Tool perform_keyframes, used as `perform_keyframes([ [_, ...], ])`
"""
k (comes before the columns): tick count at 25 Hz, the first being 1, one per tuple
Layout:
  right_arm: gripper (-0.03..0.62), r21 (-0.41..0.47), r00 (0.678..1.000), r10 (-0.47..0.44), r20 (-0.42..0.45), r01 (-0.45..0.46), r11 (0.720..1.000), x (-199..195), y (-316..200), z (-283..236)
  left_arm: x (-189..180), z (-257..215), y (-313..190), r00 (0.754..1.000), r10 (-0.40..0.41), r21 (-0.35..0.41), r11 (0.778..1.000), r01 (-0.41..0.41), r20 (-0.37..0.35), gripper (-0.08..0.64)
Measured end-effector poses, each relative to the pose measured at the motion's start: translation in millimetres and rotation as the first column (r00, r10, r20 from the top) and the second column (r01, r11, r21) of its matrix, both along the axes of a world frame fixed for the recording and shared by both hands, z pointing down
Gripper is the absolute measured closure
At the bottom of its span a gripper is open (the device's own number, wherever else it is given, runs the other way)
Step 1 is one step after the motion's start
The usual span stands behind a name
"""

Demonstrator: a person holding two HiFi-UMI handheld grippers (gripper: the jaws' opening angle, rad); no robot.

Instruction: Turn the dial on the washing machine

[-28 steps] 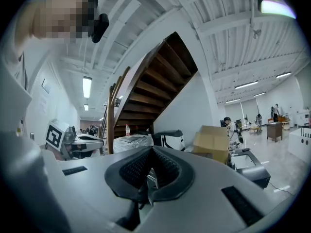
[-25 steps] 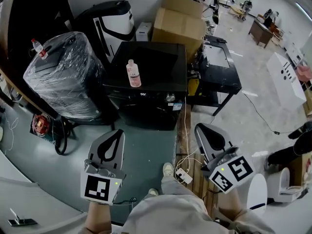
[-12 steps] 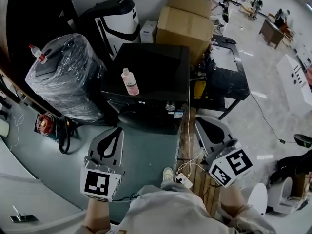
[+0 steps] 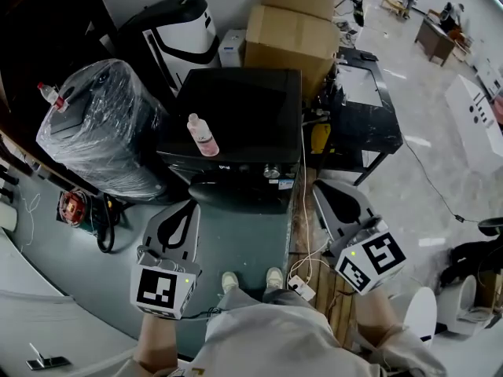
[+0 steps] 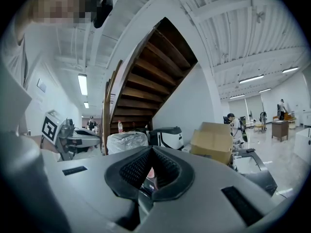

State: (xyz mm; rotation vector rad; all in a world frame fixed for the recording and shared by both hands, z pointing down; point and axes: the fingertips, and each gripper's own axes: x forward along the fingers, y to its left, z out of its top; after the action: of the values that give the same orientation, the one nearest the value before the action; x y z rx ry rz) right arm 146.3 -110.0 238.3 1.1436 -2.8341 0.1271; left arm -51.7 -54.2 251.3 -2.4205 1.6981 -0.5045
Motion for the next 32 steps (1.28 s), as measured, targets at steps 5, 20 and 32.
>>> perform_keyframes([
  [5,0.565,0.005,0.997,0.051,0.062,-0.051,0.999,-1.1,1.2,-7.6,-11.6,-0.4,-12.5,1.0,0.025,0.014,1.0,-0.025,-0.007,0.54],
  [20,0.43,-0.08,0.973,0.224,0.058,-0.219,0.972,-39.1,-53.1,39.6,-56.6,26.3,-64.7,0.995,0.102,0.007,0.995,-0.102,0.011,0.54],
  [32,0.339,-0.135,0.959,0.273,-0.073,-0.28,0.95,-67.4,-113.1,160.7,-82.0,94.7,-105.1,0.992,0.128,-0.035,0.991,-0.128,0.002,0.54],
])
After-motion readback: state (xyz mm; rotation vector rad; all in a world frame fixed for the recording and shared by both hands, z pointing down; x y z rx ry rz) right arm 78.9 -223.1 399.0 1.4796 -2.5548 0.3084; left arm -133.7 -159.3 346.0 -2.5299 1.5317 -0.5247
